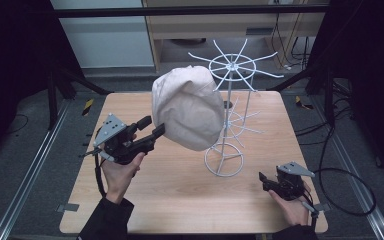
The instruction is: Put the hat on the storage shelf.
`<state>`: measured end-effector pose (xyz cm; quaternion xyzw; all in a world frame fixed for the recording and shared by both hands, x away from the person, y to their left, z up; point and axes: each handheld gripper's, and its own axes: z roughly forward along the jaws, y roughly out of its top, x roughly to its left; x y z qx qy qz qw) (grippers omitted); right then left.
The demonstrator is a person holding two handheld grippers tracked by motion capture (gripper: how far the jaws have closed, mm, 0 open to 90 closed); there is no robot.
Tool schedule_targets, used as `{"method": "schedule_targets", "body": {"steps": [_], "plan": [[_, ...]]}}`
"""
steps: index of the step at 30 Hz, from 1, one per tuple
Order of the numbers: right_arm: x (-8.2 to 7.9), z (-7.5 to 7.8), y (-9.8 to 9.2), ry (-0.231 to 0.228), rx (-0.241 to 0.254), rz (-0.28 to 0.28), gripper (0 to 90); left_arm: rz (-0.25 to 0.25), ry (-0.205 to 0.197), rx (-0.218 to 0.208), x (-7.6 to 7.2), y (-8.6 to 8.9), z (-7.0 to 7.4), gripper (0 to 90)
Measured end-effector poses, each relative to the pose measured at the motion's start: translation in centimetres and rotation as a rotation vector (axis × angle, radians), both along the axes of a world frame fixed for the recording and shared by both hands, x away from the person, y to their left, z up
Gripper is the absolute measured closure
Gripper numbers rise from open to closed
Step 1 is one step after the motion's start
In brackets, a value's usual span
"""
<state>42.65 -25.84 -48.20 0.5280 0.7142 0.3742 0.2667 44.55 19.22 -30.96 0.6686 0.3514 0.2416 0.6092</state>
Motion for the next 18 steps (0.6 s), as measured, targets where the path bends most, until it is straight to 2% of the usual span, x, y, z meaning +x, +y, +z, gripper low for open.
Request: {"method": "schedule_targets", "body": {"steps": [6, 10, 11, 12, 13, 14, 16, 17, 18], "plan": [[0.0, 0.0, 0.0, -0.005, -0.004, 0.001, 30.2, 0.049, 0.017, 0.049, -1.1, 2.2, -0.4, 37.8], [0.0, 0.0, 0.0, -0.005, -0.003, -0.001, 29.9, 0.067, 0.040, 0.063, -1.3, 3.1, -1.1, 35.3], [0.0, 0.0, 0.0, -0.001, 0.000, -0.004, 29.5, 0.080, 0.059, 0.079, -1.4, 3.7, -1.9, 34.9], [-0.1, 0.0, 0.0, 0.001, 0.004, -0.005, 29.4, 0.080, 0.059, 0.079, -1.4, 3.7, -1.9, 34.7], [-0.1, 0.0, 0.0, 0.000, 0.005, -0.006, 29.1, 0.101, 0.077, 0.094, -1.4, 4.4, -2.8, 34.1], [-0.1, 0.0, 0.0, 0.000, 0.005, -0.006, 29.1, 0.101, 0.077, 0.094, -1.4, 4.4, -2.8, 33.7], [-0.1, 0.0, -0.1, 0.001, 0.007, -0.010, 28.5, 0.118, 0.097, 0.100, -1.4, 5.1, -4.1, 32.6], [0.0, 0.0, -0.1, 0.001, 0.005, -0.011, 28.2, 0.133, 0.121, 0.105, -1.3, 5.7, -5.0, 32.3], [0.0, 0.0, -0.1, 0.001, 0.005, -0.011, 28.2, 0.133, 0.121, 0.105, -1.3, 5.7, -5.0, 32.0]]}}
